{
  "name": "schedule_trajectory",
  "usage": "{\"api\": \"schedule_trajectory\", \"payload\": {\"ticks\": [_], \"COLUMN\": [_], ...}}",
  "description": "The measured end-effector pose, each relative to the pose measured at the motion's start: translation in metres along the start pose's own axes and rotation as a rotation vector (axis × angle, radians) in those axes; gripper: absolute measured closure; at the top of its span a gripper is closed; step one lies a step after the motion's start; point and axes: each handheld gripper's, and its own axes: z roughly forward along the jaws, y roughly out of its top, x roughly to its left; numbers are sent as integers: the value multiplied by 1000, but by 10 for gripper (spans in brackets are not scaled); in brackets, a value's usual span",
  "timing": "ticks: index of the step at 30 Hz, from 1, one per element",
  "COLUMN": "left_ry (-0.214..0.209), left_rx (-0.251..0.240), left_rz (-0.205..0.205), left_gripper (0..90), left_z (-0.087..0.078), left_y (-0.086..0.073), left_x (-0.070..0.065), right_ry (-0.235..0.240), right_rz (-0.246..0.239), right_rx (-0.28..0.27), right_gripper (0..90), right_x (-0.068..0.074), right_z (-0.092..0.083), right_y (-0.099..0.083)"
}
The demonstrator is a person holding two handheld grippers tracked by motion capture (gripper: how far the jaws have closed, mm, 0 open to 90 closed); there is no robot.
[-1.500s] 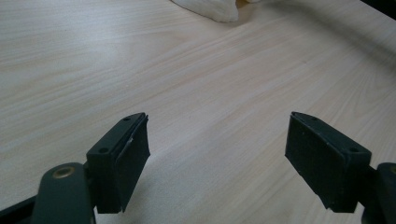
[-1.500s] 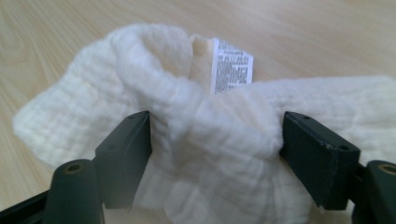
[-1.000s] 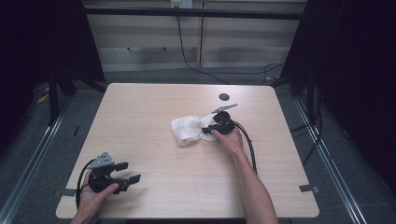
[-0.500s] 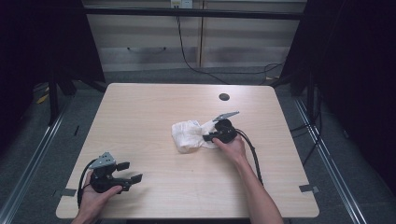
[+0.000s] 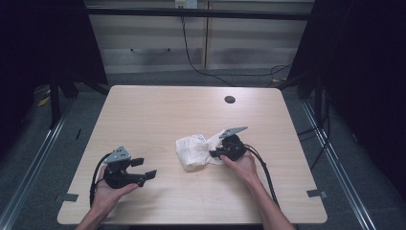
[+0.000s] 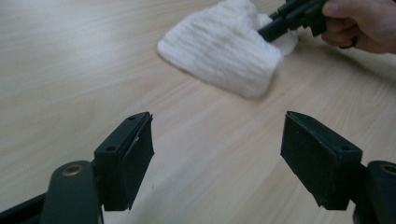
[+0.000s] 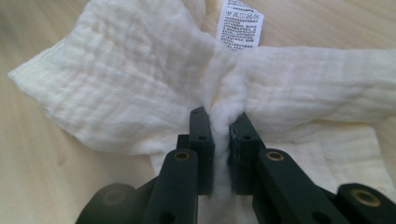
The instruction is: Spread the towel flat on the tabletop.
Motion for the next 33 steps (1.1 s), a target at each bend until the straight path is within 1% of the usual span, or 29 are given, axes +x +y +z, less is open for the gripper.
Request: {"api": "schedule_trajectory", "payload": {"ticks": [1,2,3,5,6,7,9,10,11,12,14,15,16,17,18,19,20,22,23,24,25,26,27,28,29,30,31,32,33], "left_ry": [-3,-12,-19,-32,-41,-41,-49,-49,-56,-56,-52,-52,-50,-50,-59,-61,-67,-81,-81,-96,-96,-102,-111,-117,-117,-127,-127,-135,-135], "left_rx": [-3,1,5,4,6,6,-15,-15,-25,-25,-25,-14,-2,-2,-8,-16,-3,23,23,37,37,38,43,44,44,48,48,55,55], "left_rz": [2,-2,-7,-4,5,5,-9,-9,-27,-27,-41,-41,-26,-26,-28,-31,-23,6,6,21,21,34,39,58,58,70,70,80,80], "left_gripper": [259,287,289,301,305,305,309,309,313,318,320,334,333,333,334,334,336,341,344,346,347,347,354,355,354,355,354,354,354], "left_z": [4,9,13,19,24,24,25,25,24,24,25,26,28,28,30,32,35,43,43,49,49,51,54,57,57,59,59,59,59], "left_y": [3,6,9,13,15,15,18,18,19,19,21,23,23,23,21,18,16,13,13,13,13,12,13,13,13,12,12,11,11], "left_x": [0,-1,-3,-7,-11,-11,-14,-14,-14,-14,-14,-15,-18,-18,-20,-21,-23,-28,-28,-32,-32,-34,-37,-41,-41,-45,-45,-47,-47], "right_ry": [2,4,12,32,36,36,3,10,11,11,7,3,-2,-2,6,11,12,11,11,5,19,19,29,19,19,-1,-1,-19,-33], "right_rz": [2,13,19,22,21,21,-8,-11,-10,-10,-13,-13,-5,8,20,18,22,33,27,33,45,45,56,53,53,51,51,88,95], "right_rx": [-4,-3,-8,-11,-14,-14,-7,0,4,4,20,28,23,19,11,2,-5,-7,-10,-11,-20,-20,-56,-77,-77,-110,-110,-143,-148], "right_gripper": [825,826,825,825,825,825,824,823,822,822,817,813,805,801,795,779,760,705,662,617,575,575,530,519,519,498,498,522,540], "right_x": [2,7,9,13,15,15,30,35,40,40,47,52,53,54,55,56,57,59,59,59,59,59,57,57,57,50,50,38,31], "right_z": [-1,-4,-6,-8,-10,-10,-15,-17,-19,-19,-20,-22,-24,-26,-28,-31,-33,-36,-37,-39,-43,-43,-55,-63,-63,-80,-80,-96,-103], "right_y": [-2,-6,-9,-14,-16,-16,-23,-25,-27,-27,-28,-30,-32,-35,-39,-42,-45,-48,-48,-48,-47,-47,-45,-43,-43,-41,-41,-44,-47]}}
